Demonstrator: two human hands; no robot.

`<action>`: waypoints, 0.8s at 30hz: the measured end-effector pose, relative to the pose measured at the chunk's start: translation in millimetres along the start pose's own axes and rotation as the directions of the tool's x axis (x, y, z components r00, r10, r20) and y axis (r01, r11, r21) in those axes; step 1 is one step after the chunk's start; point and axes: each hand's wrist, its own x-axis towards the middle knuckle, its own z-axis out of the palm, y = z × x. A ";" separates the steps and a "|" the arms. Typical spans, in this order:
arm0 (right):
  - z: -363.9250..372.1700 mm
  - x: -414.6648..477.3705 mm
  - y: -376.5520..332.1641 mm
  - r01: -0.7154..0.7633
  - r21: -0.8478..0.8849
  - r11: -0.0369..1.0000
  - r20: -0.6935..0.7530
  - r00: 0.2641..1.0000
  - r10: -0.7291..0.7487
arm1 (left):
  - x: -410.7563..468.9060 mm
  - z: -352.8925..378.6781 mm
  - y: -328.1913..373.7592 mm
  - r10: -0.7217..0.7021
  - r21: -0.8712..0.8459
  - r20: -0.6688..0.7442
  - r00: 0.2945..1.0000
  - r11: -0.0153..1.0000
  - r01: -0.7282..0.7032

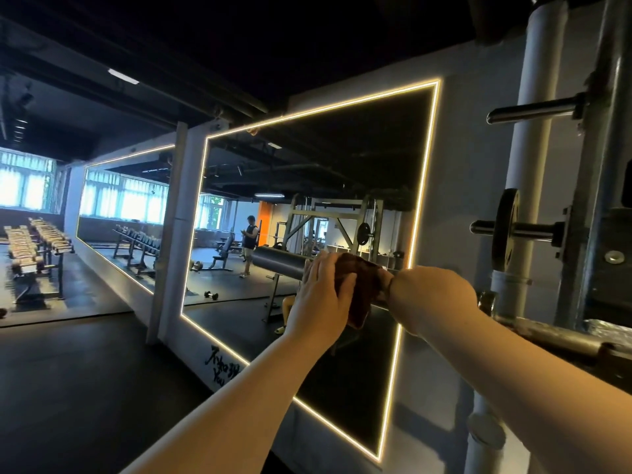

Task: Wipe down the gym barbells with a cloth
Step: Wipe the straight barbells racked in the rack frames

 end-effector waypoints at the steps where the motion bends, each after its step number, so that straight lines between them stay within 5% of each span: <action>1: 1.0 1.2 -3.2 -0.017 0.028 0.999 -0.001 1.000 0.017 | 4.6 -2.4 -4.1 -0.015 0.000 -0.014 1.000 1.000 0.015; 6: 8.1 4.8 -8.3 -0.086 0.132 0.988 -0.036 0.995 0.091 | 25.0 4.1 -3.1 -0.231 -0.025 -0.091 0.969 0.973 0.230; 13: 11.5 13.4 -7.2 -0.120 0.129 0.984 -0.007 0.992 0.122 | -1.4 9.1 7.4 0.014 -0.029 0.012 1.000 1.000 -0.013; 16: 12.7 16.7 -7.8 -0.065 0.090 0.994 -0.011 0.998 0.066 | 9.8 -2.5 -18.2 -0.037 -0.004 -0.023 0.999 0.999 0.037; 20: 13.9 19.6 -11.2 -0.046 0.042 0.998 -0.046 0.998 0.048 | 31.0 1.1 -27.3 -0.289 -0.100 -0.109 0.951 0.955 0.278; 24: 16.3 24.0 -10.1 -0.051 0.054 0.997 -0.023 0.998 0.052 | 7.6 15.8 -5.4 -0.111 -0.076 -0.058 0.992 0.991 0.107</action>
